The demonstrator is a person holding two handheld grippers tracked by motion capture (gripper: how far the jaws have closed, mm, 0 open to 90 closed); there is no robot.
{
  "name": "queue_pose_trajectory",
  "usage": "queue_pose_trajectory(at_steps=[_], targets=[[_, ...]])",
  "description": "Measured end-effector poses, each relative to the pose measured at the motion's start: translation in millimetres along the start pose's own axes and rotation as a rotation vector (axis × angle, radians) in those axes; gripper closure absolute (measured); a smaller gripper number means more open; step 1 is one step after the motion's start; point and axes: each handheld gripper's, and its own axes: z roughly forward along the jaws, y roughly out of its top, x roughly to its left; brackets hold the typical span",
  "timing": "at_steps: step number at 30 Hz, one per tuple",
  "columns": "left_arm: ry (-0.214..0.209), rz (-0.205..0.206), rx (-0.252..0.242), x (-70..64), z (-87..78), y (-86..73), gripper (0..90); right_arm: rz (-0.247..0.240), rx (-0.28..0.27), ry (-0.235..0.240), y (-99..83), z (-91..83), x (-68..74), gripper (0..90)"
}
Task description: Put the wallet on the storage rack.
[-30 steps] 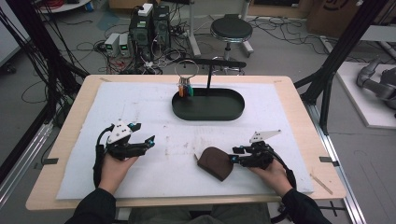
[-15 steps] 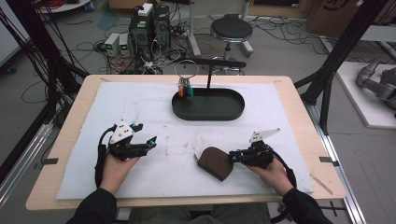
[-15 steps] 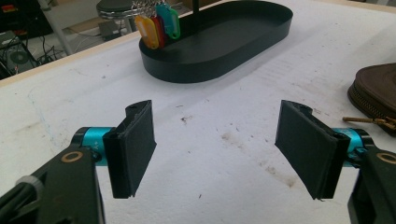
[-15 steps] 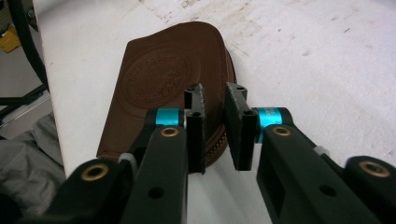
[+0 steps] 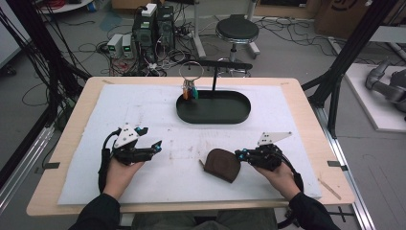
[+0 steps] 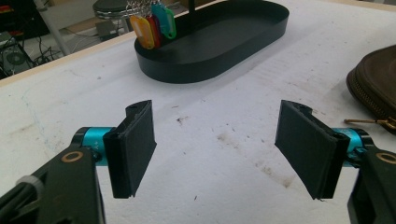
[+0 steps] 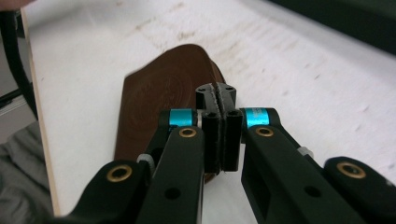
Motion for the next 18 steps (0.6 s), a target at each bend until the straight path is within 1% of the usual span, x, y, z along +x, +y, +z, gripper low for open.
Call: queue_pose_trajectory(at_steps=[1,4,6,9,11,15,18], targets=[[0.000,0.001,0.001,-0.2,0.2,0.0,28.3,-0.014,-0.010,-0.007,1.2,-1.9,0.0,90.0],[-0.006,0.003,-0.002,-1.4,0.8,0.4,28.3,-0.027,-0.053,-0.025,4.5,-7.4,1.3,90.0],[-0.012,0.004,-0.005,-2.4,1.3,0.9,28.3,-0.056,-0.073,-0.044,6.7,-10.6,3.7,90.0],[-0.023,0.011,-0.005,-4.3,2.1,1.5,28.3,-0.093,-0.096,-0.045,9.3,-13.3,8.3,90.0],[-0.028,0.013,-0.010,-5.8,2.8,2.0,28.2,-0.114,-0.096,-0.038,9.7,-14.1,10.5,90.0],[-0.035,0.016,-0.009,-6.8,3.4,2.2,28.2,-0.130,-0.094,-0.006,8.9,-16.1,11.8,90.0],[-0.055,0.010,-0.020,-7.5,3.5,2.6,28.3,-0.144,-0.095,0.010,7.9,-17.4,13.1,90.0]])
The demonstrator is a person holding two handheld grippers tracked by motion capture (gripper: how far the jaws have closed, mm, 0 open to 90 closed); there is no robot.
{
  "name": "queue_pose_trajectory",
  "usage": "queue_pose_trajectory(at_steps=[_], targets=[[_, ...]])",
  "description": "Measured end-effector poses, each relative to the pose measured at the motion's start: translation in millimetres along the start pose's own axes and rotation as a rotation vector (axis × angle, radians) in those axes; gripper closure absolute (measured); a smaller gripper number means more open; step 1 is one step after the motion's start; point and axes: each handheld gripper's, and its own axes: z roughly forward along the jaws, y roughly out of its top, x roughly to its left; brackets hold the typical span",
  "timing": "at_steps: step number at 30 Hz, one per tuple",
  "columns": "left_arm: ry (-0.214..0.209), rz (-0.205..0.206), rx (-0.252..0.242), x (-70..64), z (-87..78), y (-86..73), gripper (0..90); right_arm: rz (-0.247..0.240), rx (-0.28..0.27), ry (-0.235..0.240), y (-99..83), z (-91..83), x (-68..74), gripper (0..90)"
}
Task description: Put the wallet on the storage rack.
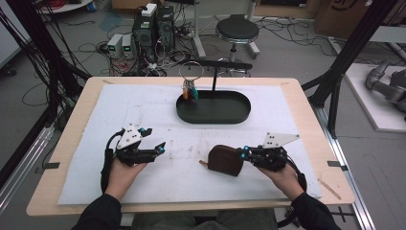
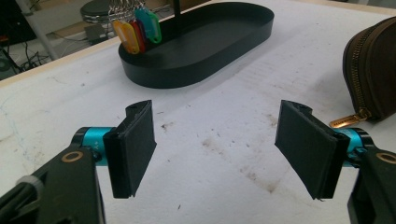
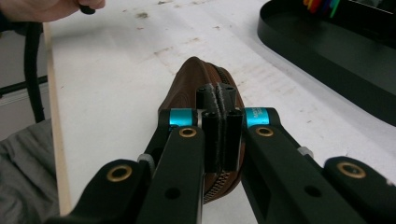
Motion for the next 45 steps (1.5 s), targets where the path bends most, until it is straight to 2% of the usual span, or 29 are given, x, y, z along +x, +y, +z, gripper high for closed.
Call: queue_pose_trajectory(at_steps=[7,10,13,14,17,28,30,34,37,45], targets=[[-0.128,0.021,-0.041,-16.3,11.9,10.3,28.6,-0.014,-0.001,0.018,0.0,-1.2,3.0,90.0],[-0.182,0.042,-0.030,-26.6,22.0,16.5,28.6,-0.024,-0.001,0.021,0.0,-1.5,4.2,90.0],[-0.253,0.032,-0.032,-35.4,34.3,21.9,28.6,-0.029,0.000,0.024,0.0,-1.7,5.7,89.9],[-0.253,0.032,-0.032,-35.4,34.3,21.9,28.6,-0.029,0.000,0.024,0.0,-1.7,5.7,89.9],[-0.327,0.028,-0.006,-46.9,52.0,25.3,28.1,-0.034,0.004,0.022,-0.3,-2.7,7.4,89.9],[-0.483,0.029,0.014,-64.9,85.3,34.2,27.8,-0.046,0.005,0.026,-0.4,-3.6,11.0,89.9],[-0.492,0.032,0.016,-65.9,87.6,35.1,27.7,-0.046,0.006,0.028,-0.4,-3.7,11.3,89.9],[-0.540,0.037,0.030,-73.9,102.8,39.4,27.7,-0.052,0.006,0.033,-0.3,-3.9,11.9,89.9],[-0.554,0.042,0.043,-76.6,109.5,38.1,27.7,-0.055,0.006,0.034,-0.3,-4.0,12.4,89.9],[-0.605,0.025,0.047,-73.2,121.5,36.5,28.5,-0.060,0.006,0.038,-0.2,-4.0,12.6,89.9]])
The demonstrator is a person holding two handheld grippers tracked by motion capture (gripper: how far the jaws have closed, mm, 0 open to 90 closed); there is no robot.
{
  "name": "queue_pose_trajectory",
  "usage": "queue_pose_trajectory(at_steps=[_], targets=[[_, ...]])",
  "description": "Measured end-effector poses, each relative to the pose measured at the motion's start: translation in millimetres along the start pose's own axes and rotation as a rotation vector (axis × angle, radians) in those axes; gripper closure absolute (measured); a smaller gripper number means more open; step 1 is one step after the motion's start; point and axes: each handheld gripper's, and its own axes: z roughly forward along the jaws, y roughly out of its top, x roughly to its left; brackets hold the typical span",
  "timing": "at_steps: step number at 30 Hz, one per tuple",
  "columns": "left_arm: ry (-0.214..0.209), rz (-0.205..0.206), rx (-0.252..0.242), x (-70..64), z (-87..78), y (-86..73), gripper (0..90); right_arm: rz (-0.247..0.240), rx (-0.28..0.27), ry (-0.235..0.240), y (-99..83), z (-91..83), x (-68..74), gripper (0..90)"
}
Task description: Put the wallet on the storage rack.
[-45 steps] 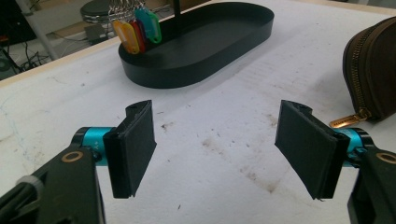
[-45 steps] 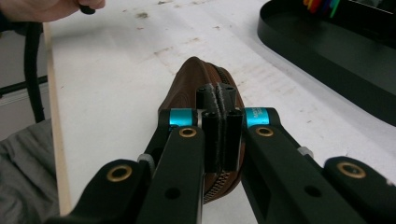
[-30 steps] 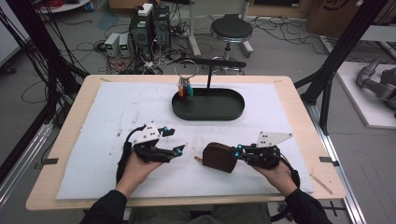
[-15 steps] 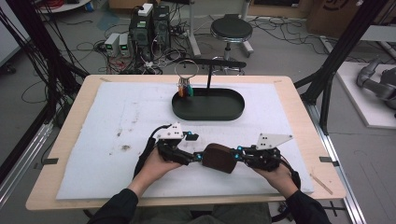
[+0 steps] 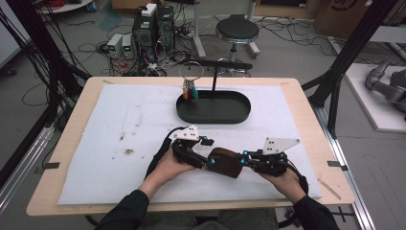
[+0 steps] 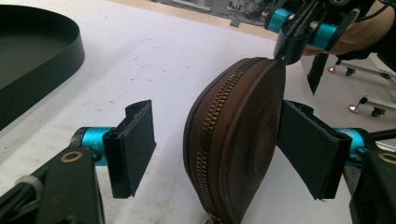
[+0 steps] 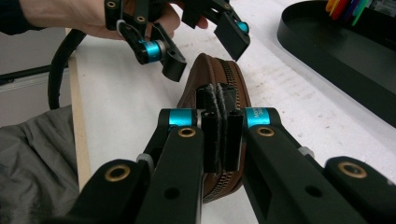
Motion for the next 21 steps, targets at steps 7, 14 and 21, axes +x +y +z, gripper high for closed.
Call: queue_pose_trajectory(at_steps=[7,14,21], targets=[[-0.013,0.047,0.050,-2.5,3.3,0.0,51.4,-0.007,0.000,0.003,0.0,0.0,-0.5,88.9],[-0.007,0.057,0.054,-2.8,2.2,0.1,55.3,-0.001,-0.013,0.016,-0.3,-1.2,-1.6,74.6],[0.001,0.076,0.065,-4.9,0.9,1.2,57.5,0.042,-0.054,0.004,-2.8,-8.9,-9.0,55.0]])
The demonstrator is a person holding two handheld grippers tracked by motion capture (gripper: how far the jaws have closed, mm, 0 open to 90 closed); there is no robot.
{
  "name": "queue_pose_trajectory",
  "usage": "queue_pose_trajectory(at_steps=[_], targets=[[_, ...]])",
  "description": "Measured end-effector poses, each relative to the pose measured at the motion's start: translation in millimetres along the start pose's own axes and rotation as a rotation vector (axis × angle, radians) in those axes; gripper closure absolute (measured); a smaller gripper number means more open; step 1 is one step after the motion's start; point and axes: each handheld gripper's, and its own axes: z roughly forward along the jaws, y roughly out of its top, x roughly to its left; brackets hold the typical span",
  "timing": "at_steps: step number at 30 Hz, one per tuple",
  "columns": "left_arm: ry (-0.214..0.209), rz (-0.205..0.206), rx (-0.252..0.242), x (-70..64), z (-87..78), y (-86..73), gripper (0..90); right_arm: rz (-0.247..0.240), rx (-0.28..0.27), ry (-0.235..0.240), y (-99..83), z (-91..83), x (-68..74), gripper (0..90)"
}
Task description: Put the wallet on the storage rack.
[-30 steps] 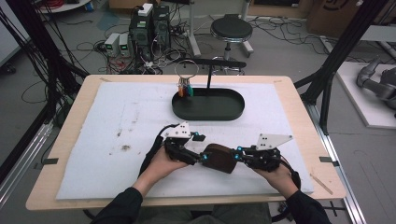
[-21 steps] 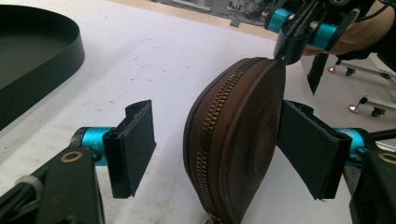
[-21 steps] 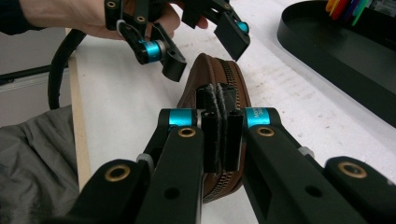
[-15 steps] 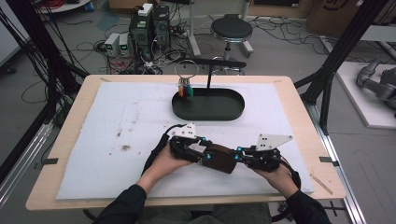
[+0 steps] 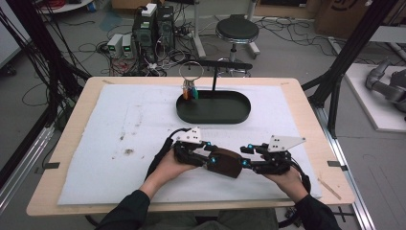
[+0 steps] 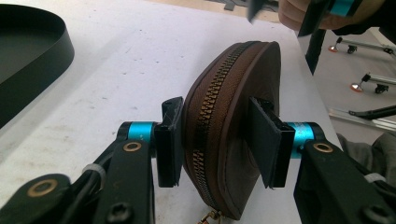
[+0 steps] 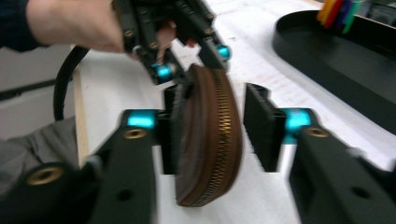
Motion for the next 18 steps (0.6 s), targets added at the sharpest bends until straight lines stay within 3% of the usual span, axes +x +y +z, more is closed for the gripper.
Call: queue_pose_trajectory(at_steps=[5,9,18], targets=[[0.000,-0.003,-0.008,-1.0,-1.5,-0.3,59.8,0.061,-0.014,-0.011,-4.1,-3.7,-8.3,41.6],[-0.002,-0.003,-0.014,-1.6,-2.7,-1.3,61.2,0.090,0.011,0.017,-8.8,0.0,-13.8,39.0],[-0.011,0.004,-0.045,-2.7,-7.3,0.1,66.2,0.110,0.116,0.072,-15.8,16.8,-17.7,32.8]])
